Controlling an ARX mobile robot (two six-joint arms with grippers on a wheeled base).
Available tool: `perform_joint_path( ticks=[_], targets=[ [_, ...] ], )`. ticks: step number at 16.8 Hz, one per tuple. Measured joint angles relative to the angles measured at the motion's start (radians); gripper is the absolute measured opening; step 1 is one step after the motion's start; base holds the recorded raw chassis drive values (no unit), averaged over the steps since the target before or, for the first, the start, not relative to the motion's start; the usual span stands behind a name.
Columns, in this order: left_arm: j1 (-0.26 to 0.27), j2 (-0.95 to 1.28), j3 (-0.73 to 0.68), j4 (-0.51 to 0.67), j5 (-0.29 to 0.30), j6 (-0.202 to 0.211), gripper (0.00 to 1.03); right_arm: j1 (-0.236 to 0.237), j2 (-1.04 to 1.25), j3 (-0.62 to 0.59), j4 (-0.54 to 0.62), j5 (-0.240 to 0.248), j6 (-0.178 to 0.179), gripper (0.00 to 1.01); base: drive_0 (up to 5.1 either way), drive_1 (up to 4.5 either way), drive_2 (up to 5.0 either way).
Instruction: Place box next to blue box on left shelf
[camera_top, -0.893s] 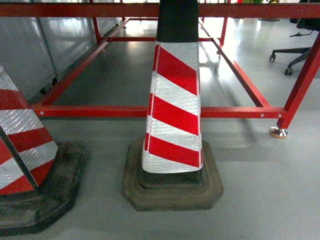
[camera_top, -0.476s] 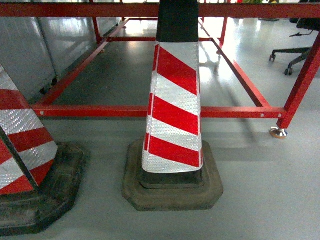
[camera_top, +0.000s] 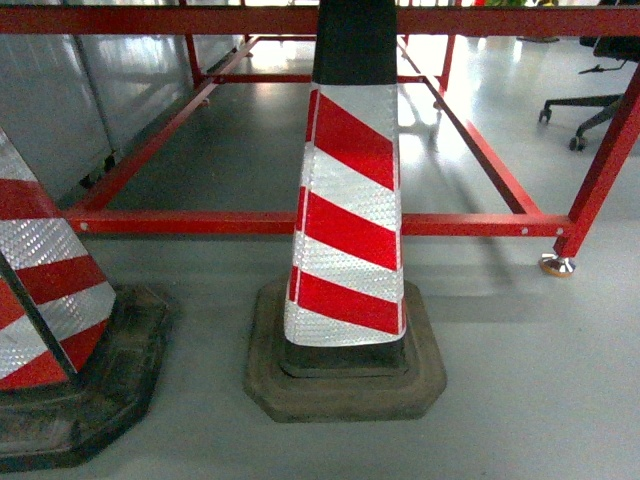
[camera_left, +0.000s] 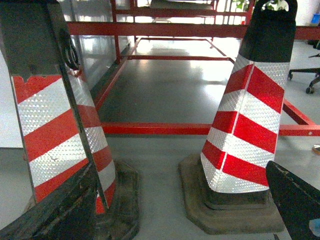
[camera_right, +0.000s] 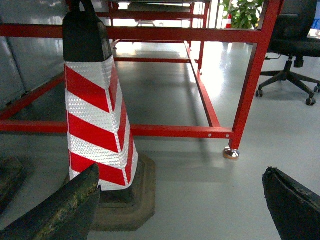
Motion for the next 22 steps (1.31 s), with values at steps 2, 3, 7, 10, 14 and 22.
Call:
perform_joint_path(
  ticks=[2,3,7,10,14,22],
  targets=[
    [0.000,0.000,0.000,-0.001,0.000,0.000,0.98,0.000,0.000,0.000,-0.001,0.000,0.000,0.98,0.0,0.00,0.0],
    [0.000,0.000,0.000,-0.002,0.000,0.000,0.98,0.000,0.000,0.000,-0.002,0.000,0.000,0.98,0.0,0.00,0.0],
    [0.000,0.000,0.000,0.000,0.001,0.001,0.98,0.000,0.000,0.000,-0.002,0.000,-0.002,0.98,0.0,0.00,0.0],
    [0.000,0.000,0.000,0.000,0.000,0.000,0.98,0.000,0.000,0.000,0.000,0.001,-0.003,0.98,0.0,0.00,0.0],
    [0.000,0.000,0.000,0.000,0.000,0.001,0.98,0.000,0.000,0.000,0.000,0.000,-0.004,0.98,0.0,0.00,0.0],
    [0.000,0.000,0.000,0.000,0.001,0.001,0.98,0.000,0.000,0.000,0.000,0.000,-0.002,0.98,0.0,0.00,0.0]
  ],
)
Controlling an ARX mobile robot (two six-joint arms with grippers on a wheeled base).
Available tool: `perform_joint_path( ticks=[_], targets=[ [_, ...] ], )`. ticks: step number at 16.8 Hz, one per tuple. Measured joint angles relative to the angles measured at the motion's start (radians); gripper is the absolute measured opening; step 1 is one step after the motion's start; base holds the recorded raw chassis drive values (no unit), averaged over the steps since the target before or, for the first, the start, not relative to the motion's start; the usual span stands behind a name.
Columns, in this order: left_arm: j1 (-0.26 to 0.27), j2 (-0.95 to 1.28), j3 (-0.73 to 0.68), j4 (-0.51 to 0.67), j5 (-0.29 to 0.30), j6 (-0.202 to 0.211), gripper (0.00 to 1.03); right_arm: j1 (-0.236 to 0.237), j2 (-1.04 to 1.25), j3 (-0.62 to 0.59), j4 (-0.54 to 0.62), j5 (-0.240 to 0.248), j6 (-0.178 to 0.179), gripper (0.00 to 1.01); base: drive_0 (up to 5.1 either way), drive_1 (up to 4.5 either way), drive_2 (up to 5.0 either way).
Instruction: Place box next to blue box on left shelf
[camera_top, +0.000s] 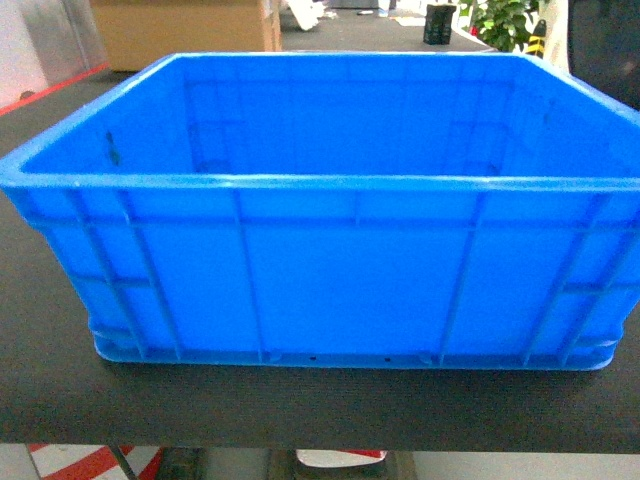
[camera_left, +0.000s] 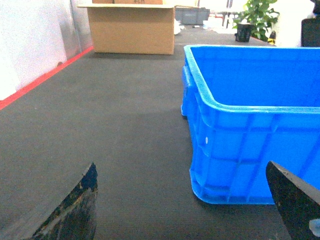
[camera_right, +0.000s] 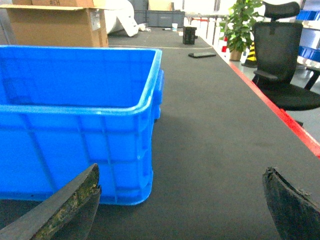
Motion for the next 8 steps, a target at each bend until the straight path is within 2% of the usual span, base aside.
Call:
perform_joint_path(
  ticks=[8],
  targets=[
    [0.000,0.000,0.000,0.001,-0.001,0.000,0.98,0.000,0.000,0.000,0.000,0.000,-0.001,0.98,0.0,0.00,0.0]
  ],
)
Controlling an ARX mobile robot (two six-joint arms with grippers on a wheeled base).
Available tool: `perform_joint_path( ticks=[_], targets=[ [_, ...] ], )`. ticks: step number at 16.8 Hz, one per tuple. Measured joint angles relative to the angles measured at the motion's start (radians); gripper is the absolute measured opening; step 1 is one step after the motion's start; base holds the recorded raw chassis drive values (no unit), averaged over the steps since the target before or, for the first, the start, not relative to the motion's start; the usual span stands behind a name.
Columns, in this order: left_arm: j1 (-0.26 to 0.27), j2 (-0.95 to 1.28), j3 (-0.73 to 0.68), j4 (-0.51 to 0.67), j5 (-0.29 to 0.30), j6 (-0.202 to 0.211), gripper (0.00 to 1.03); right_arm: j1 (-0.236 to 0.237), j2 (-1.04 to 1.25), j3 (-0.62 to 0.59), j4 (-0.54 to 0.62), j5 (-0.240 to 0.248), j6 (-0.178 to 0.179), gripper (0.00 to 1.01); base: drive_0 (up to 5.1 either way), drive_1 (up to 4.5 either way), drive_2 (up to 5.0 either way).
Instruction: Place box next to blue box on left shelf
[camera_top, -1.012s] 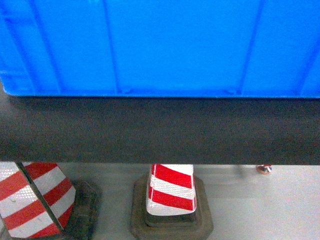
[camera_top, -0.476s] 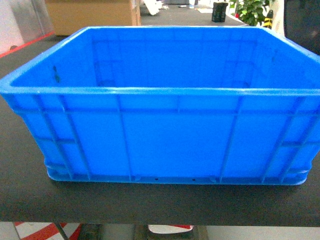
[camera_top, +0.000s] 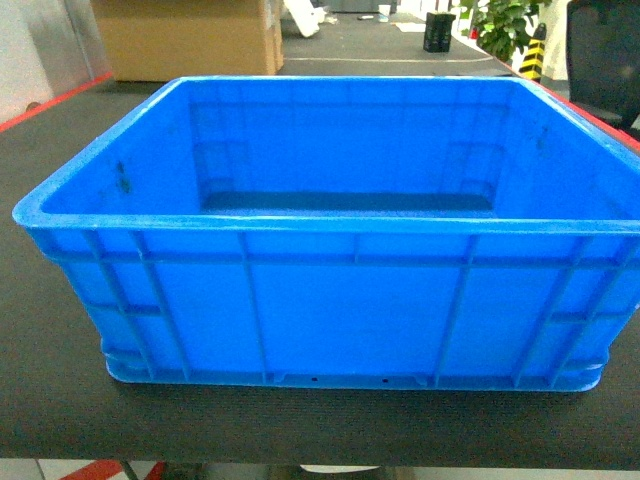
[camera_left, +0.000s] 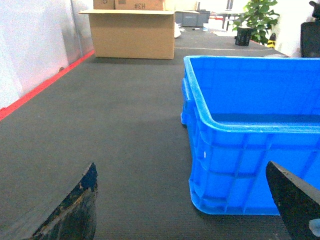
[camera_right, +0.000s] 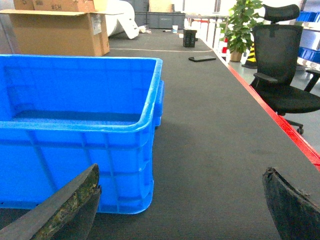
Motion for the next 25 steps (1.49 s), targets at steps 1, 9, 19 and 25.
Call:
perform_joint_path(
  ticks=[1,9,19,25],
  targets=[
    [0.000,0.000,0.000,0.000,0.000,0.000,0.98,0.000,0.000,0.000,0.000,0.000,0.000,0.98,0.0,0.00,0.0],
    [0.000,0.000,0.000,0.000,0.000,0.000,0.98,0.000,0.000,0.000,0.000,0.000,0.000,0.98,0.0,0.00,0.0],
    [0.000,0.000,0.000,0.000,0.000,0.000,0.98,0.000,0.000,0.000,0.000,0.000,0.000,0.98,0.0,0.00,0.0],
    [0.000,0.000,0.000,0.000,0.000,0.000,0.98,0.000,0.000,0.000,0.000,0.000,0.000,0.98,0.0,0.00,0.0]
  ],
)
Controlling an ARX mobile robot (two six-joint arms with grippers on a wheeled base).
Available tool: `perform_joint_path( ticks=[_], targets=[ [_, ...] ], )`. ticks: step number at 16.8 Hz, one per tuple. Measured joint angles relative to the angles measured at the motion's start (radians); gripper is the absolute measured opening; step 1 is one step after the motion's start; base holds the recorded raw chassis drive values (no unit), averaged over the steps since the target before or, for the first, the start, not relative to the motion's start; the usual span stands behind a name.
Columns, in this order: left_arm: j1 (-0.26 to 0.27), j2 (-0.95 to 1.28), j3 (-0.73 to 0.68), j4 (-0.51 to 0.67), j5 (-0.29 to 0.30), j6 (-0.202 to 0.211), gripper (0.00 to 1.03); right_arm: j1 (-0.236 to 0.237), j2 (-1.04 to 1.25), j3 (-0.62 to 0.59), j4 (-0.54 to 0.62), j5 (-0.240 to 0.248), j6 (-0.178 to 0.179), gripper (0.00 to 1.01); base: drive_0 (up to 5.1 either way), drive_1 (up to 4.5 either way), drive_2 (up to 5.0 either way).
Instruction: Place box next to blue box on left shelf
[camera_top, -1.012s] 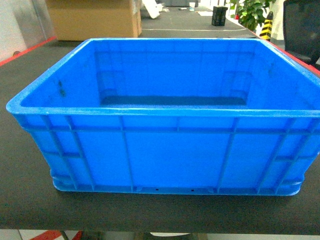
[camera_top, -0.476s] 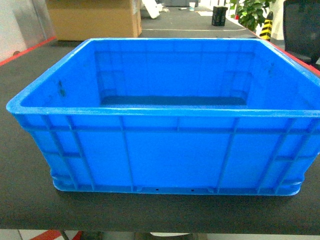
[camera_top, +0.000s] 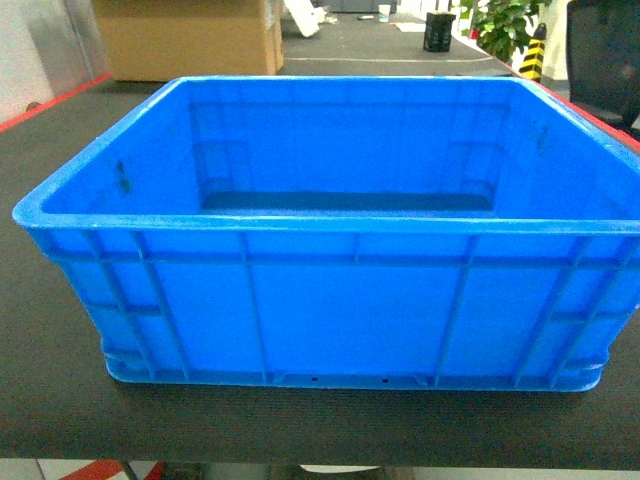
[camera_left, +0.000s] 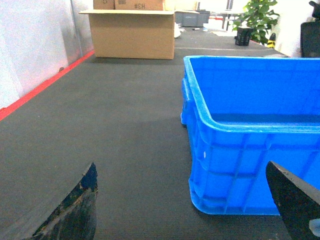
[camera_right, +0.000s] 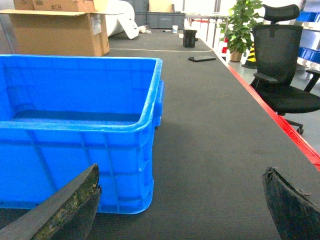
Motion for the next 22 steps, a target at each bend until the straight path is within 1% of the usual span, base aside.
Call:
perform_joint_path(
  ticks=[7,8,9,10,12,14,17,22],
  targets=[
    [0.000,0.000,0.000,0.000,0.000,0.000,0.98,0.000,0.000,0.000,0.000,0.000,0.000,0.98,0.0,0.00,0.0],
    [-0.061,0.031,0.011,-0.054,-0.140,-0.035,0.98,0.000,0.000,0.000,-0.001,0.000,0.000,0.98,0.0,0.00,0.0],
    [-0.087,0.077,0.017,-0.044,-0.240,-0.067,0.98,0.044,0.022,0.008,-0.057,0.105,-0.002,0.98,0.0,0.00,0.0],
    [-0.084,0.084,0.017,-0.040,-0.261,-0.074,0.98,0.054,0.037,0.008,-0.053,0.130,-0.004,0.98,0.0,0.00,0.0],
    [-0.078,0.094,0.017,-0.023,-0.307,-0.084,0.98,0.059,0.053,0.010,-0.051,0.167,-0.004,0.98,0.0,0.00,0.0],
    [-0.074,0.099,0.018,-0.005,-0.317,-0.091,0.98,0.058,0.055,0.010,-0.047,0.180,-0.003,0.98,0.0,0.00,0.0],
    [-0.080,0.126,0.018,0.033,-0.315,-0.097,0.98,0.053,0.056,0.011,-0.045,0.180,-0.002,0.98,0.0,0.00,0.0],
    [-0.081,0.206,0.023,0.113,-0.302,-0.097,0.98,0.044,0.116,0.022,0.004,0.159,0.015,0.98,0.0,0.00,0.0]
  ],
)
